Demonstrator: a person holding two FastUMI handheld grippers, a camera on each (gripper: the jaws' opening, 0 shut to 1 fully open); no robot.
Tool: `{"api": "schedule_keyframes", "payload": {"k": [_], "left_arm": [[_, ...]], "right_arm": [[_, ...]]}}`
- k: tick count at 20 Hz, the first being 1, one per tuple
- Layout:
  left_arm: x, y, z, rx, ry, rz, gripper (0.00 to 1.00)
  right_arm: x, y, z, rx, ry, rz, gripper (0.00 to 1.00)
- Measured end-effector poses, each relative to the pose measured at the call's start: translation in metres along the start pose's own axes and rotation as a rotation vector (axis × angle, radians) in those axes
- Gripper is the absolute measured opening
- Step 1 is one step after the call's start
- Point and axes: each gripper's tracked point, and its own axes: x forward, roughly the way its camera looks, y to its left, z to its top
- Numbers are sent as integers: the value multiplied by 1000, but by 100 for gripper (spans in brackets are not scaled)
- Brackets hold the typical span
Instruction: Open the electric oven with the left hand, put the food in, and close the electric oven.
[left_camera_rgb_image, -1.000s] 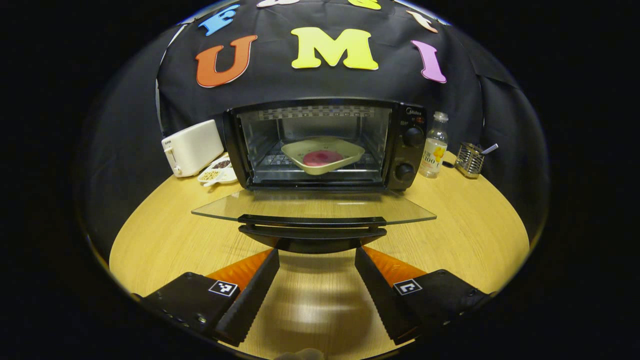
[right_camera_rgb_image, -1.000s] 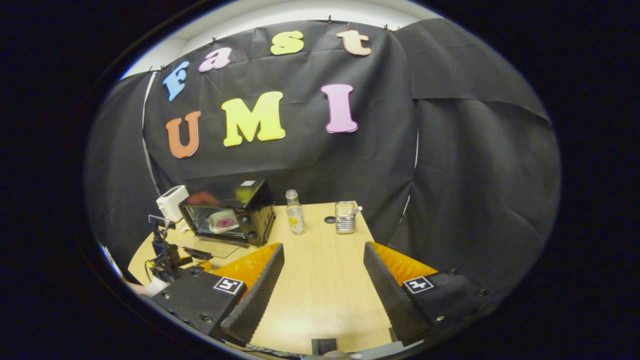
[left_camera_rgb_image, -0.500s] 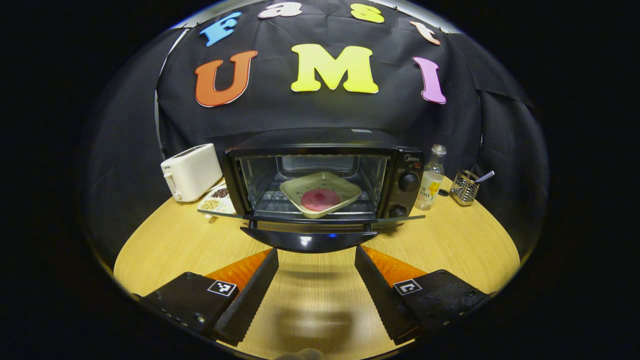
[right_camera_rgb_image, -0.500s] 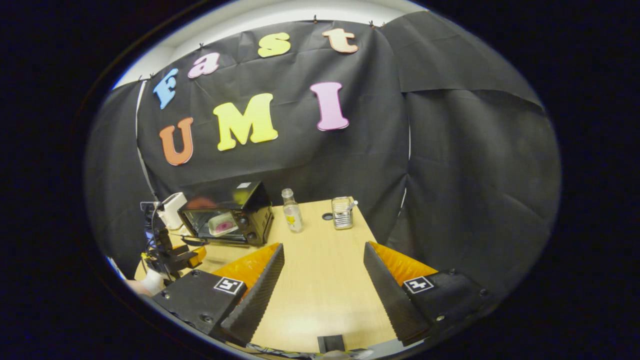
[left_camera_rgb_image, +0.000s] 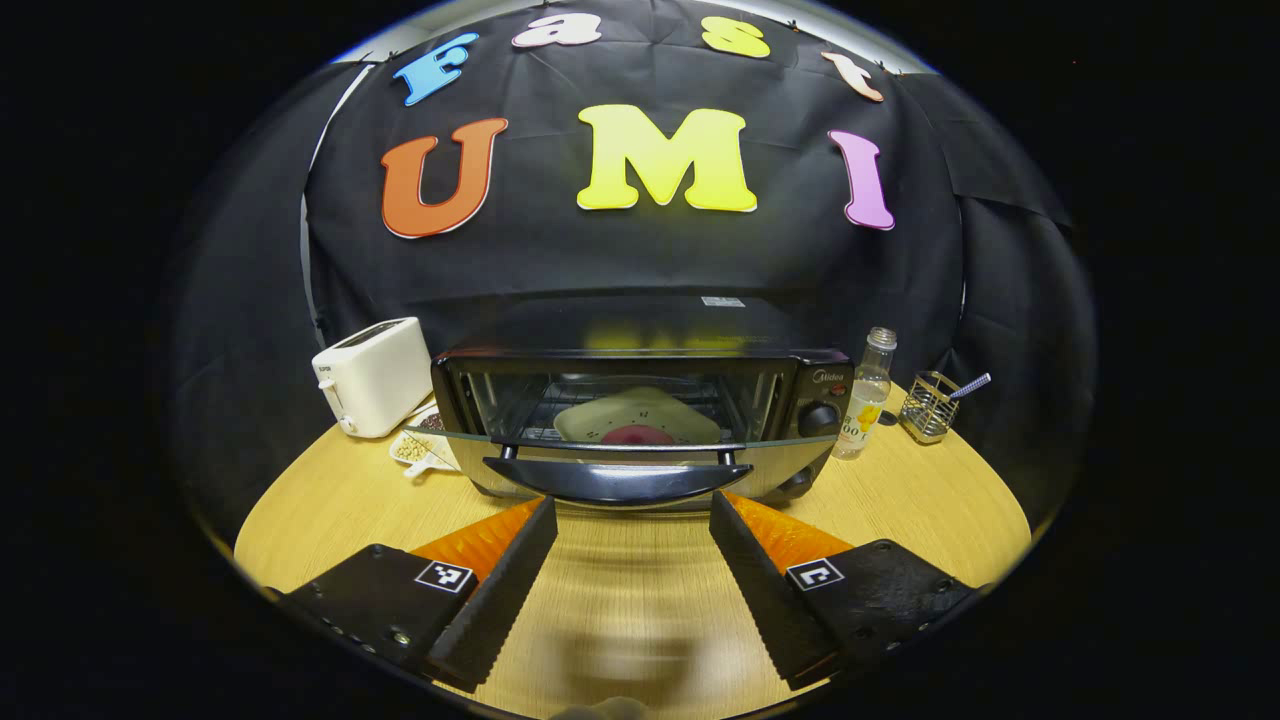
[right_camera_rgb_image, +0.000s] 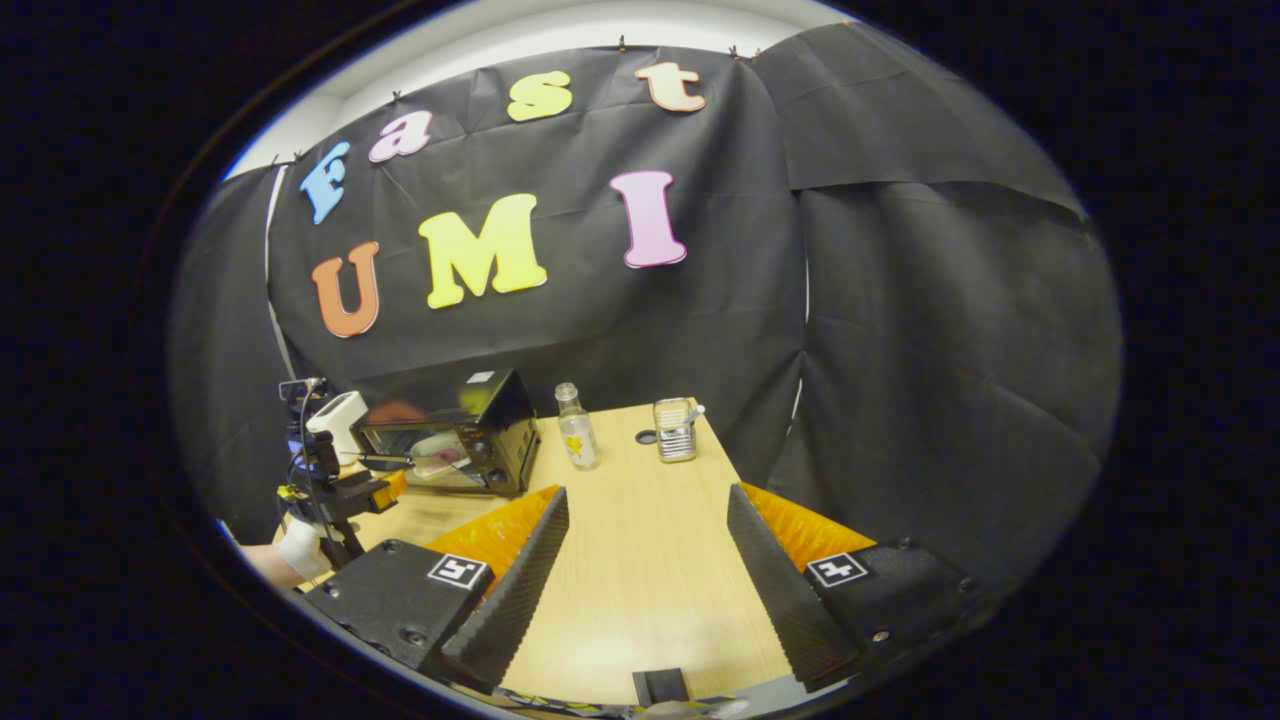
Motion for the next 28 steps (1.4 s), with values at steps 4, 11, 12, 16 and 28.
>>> {"api": "schedule_keyframes", "payload": {"k": [4, 11, 12, 16, 28], "left_arm": [[10, -4, 15, 28, -17, -13, 98], [19, -13, 27, 10, -23, -24, 98], [18, -14, 26, 9, -20, -27, 98], [14, -18, 25, 22, -25, -30, 98], [-102, -11, 100, 42, -208, 10, 98]], "right_arm": [[-2, -1, -2, 18, 1, -11, 100], [-4, -3, -5, 39, 7, -28, 100], [-4, -3, -6, 41, 8, -29, 100], [-5, -3, -8, 45, 11, -23, 100], [-47, 8, 19, -31, -101, 80, 100]]}}
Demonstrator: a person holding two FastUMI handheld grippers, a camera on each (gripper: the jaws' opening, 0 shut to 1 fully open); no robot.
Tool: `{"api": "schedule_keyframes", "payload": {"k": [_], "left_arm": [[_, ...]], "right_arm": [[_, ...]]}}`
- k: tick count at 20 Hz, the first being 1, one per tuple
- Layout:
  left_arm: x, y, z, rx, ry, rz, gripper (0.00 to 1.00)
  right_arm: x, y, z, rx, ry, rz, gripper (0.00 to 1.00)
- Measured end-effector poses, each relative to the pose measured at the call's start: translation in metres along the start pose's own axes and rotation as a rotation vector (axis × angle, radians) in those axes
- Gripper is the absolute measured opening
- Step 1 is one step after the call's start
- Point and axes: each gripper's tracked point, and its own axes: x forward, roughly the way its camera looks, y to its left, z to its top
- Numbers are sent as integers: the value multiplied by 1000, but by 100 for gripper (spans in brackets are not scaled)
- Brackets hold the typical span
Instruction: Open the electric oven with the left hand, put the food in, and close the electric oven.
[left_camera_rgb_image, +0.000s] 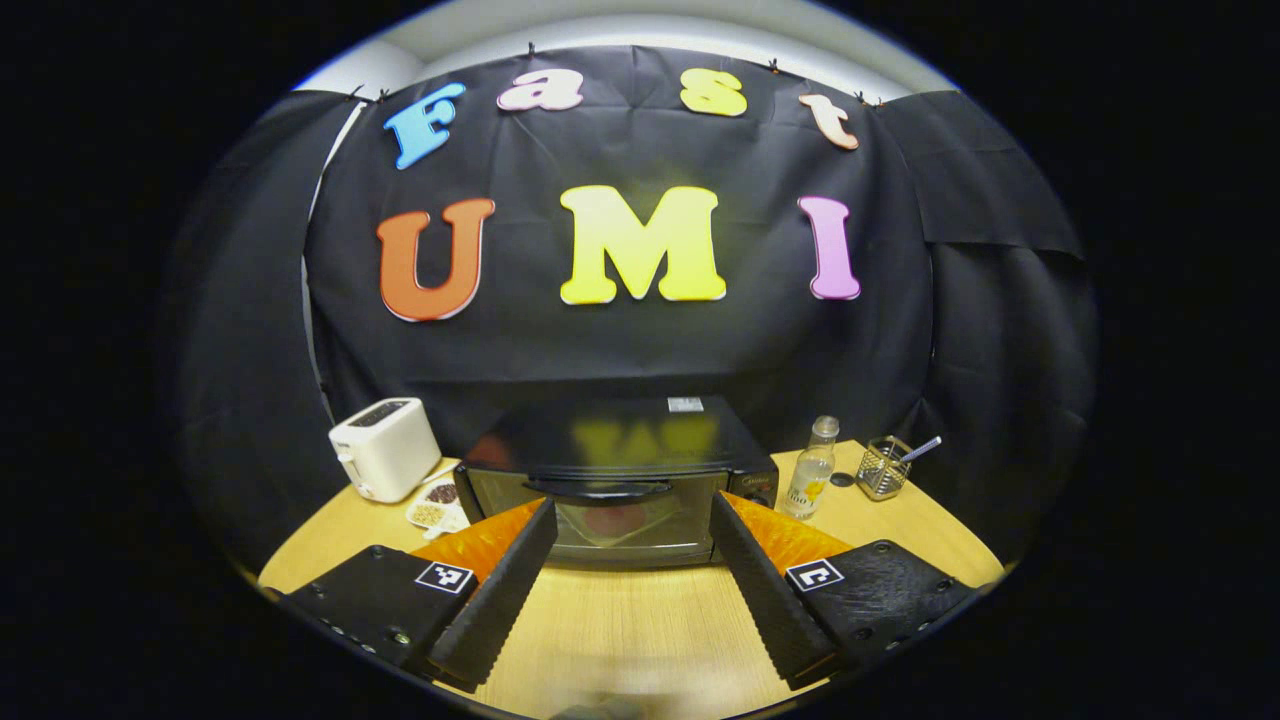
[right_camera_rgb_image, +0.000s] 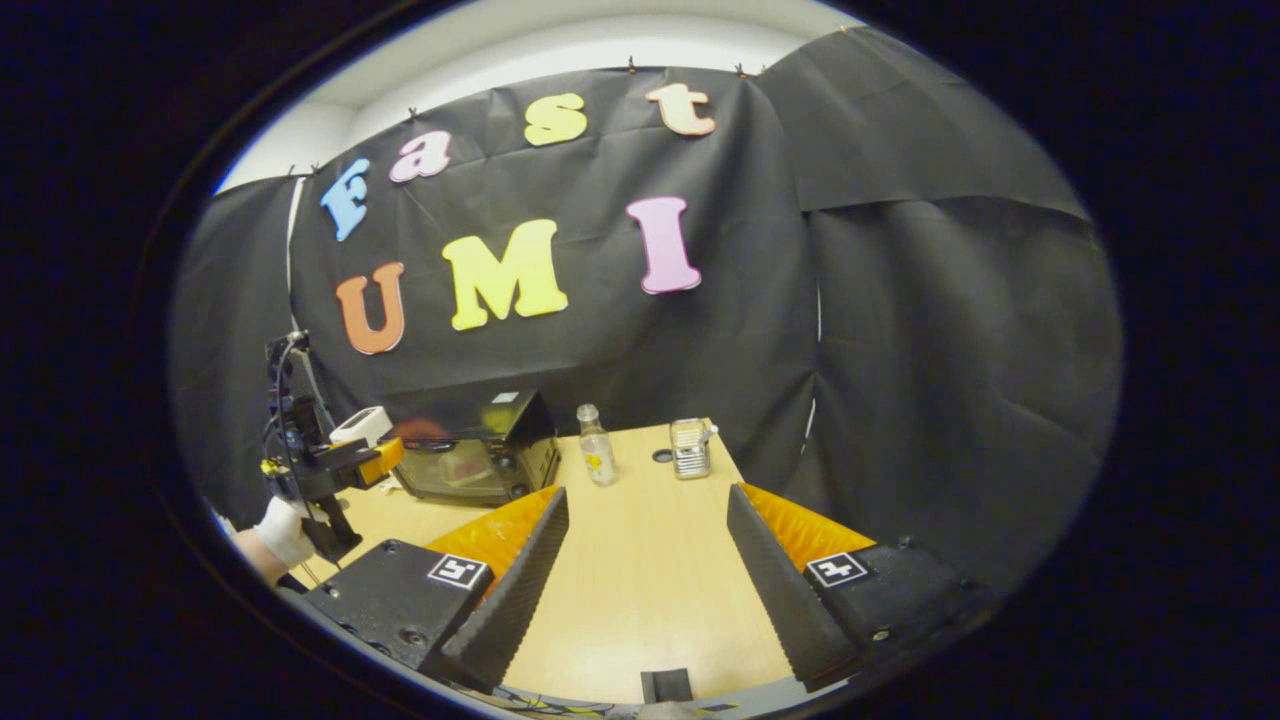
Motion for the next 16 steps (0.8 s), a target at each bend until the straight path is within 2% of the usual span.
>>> {"api": "schedule_keyframes", "payload": {"k": [2, 3, 4, 7, 9, 10, 11, 12, 13, 15, 16], "left_arm": [[-41, 5, 33, -7, -63, 16, 97], [-62, 5, 49, -13, -102, 22, 98], [-86, 7, 65, -13, -129, 34, 97], [-154, 10, 95, -14, -206, 70, 97], [-195, 7, 99, -21, -223, 80, 100], [-217, 6, 97, -21, -232, 89, 97], [-235, 6, 95, -22, -239, 97, 97], [-251, 6, 93, -17, -250, 106, 97], [-266, 9, 90, -4, -258, 121, 96], [-284, 12, 87, 18, -269, 145, 97], [-289, 12, 86, 15, -263, 142, 97]], "right_arm": [[-10, 2, 19, -32, -49, 25, 100], [-12, 1, 28, -46, -74, 30, 96], [-19, 0, 36, -57, -96, 37, 100], [-42, 2, 45, -91, -139, 76, 100], [-55, 5, 45, -111, -162, 105, 100], [-60, 6, 45, -116, -176, 113, 96], [-64, 6, 42, -115, -183, 120, 100], [-66, 7, 40, -106, -190, 132, 96], [-69, 8, 37, -90, -191, 141, 100], [-71, 6, 32, -68, -198, 147, 100], [-73, 3, 33, -70, -211, 141, 96]]}}
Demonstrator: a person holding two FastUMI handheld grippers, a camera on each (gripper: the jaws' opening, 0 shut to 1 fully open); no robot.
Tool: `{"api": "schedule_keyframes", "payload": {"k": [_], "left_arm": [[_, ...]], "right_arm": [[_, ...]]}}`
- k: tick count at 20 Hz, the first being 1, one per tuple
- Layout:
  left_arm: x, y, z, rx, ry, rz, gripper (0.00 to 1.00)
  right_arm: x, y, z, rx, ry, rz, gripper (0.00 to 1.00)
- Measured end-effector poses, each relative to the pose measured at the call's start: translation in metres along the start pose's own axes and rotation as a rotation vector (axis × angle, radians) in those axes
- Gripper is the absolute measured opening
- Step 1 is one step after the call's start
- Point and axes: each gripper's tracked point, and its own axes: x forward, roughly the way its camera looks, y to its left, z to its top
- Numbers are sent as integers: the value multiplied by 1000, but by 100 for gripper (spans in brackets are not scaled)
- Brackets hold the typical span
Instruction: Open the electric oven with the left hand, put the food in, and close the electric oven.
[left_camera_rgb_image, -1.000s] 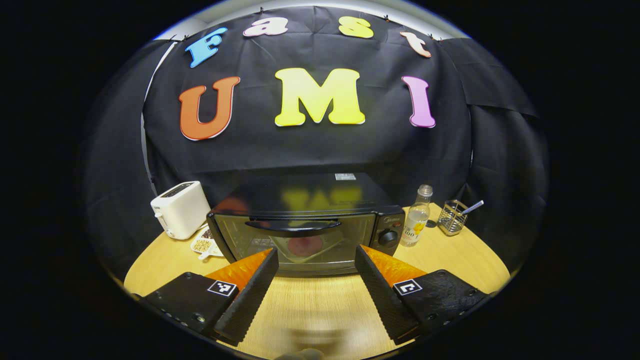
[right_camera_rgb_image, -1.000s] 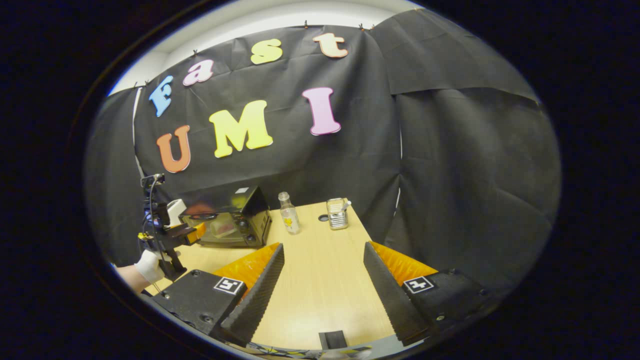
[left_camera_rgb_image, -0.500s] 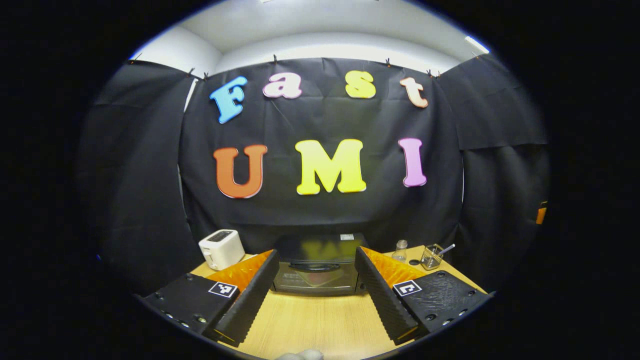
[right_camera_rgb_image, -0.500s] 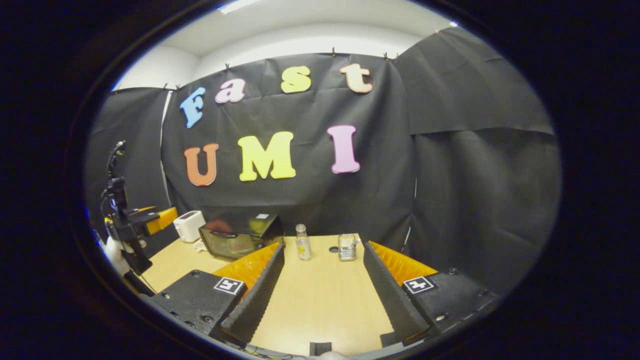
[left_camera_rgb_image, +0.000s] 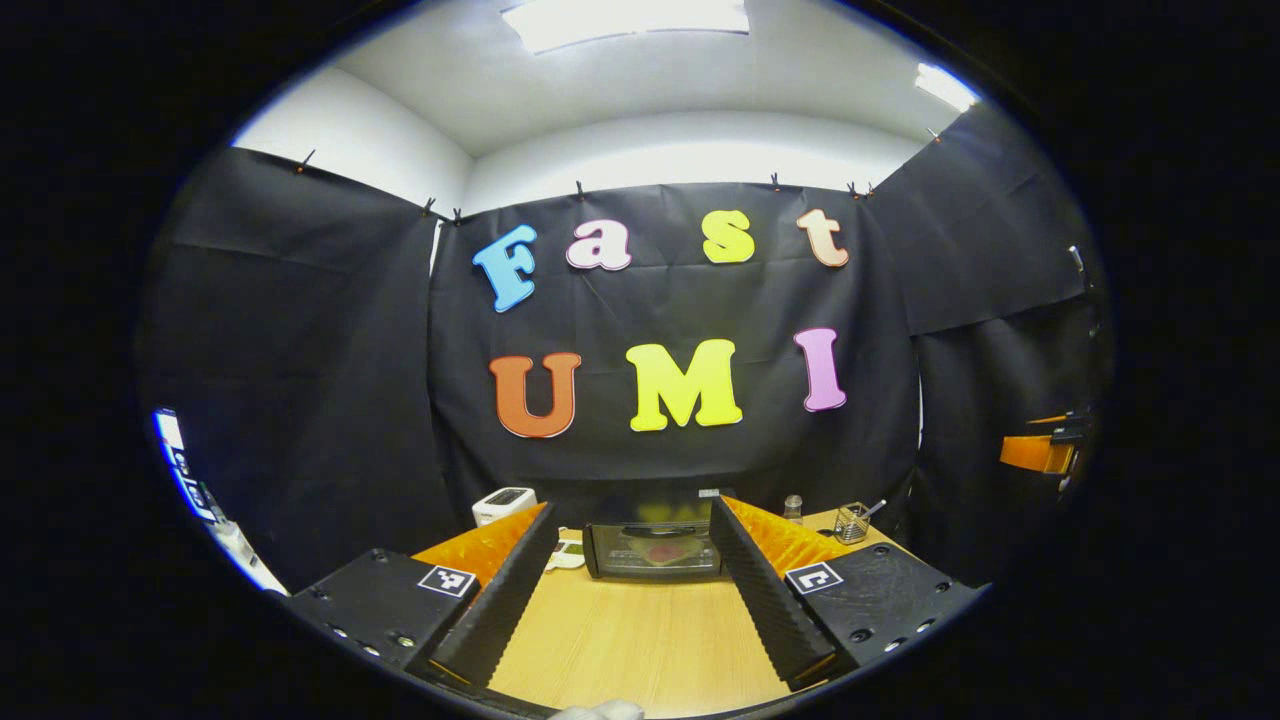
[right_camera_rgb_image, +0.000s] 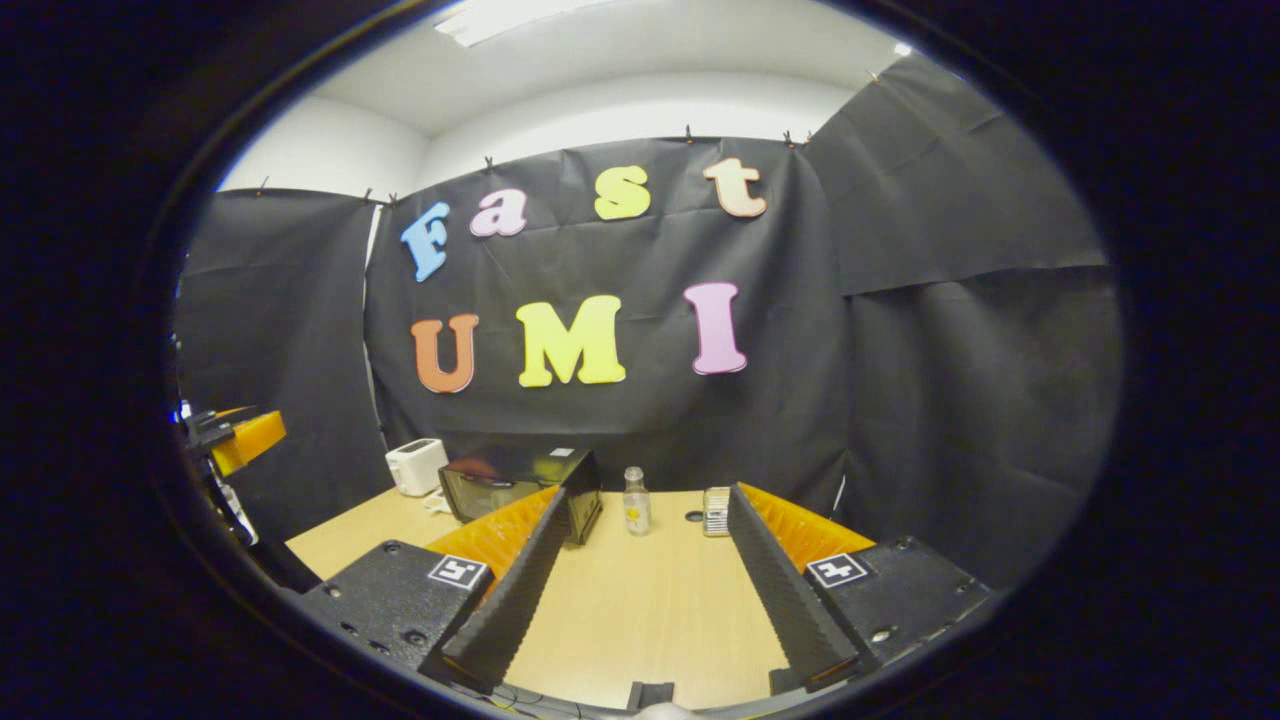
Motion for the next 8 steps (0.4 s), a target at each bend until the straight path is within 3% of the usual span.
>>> {"api": "schedule_keyframes", "payload": {"k": [1, 8], "left_arm": [[-4, -2, -1, -9, 12, -4, 96], [14, -10, 15, -1, 6, -33, 97]], "right_arm": [[-3, -3, 4, -3, -20, -10, 100], [-14, -25, 2, 31, -58, -73, 100]]}}
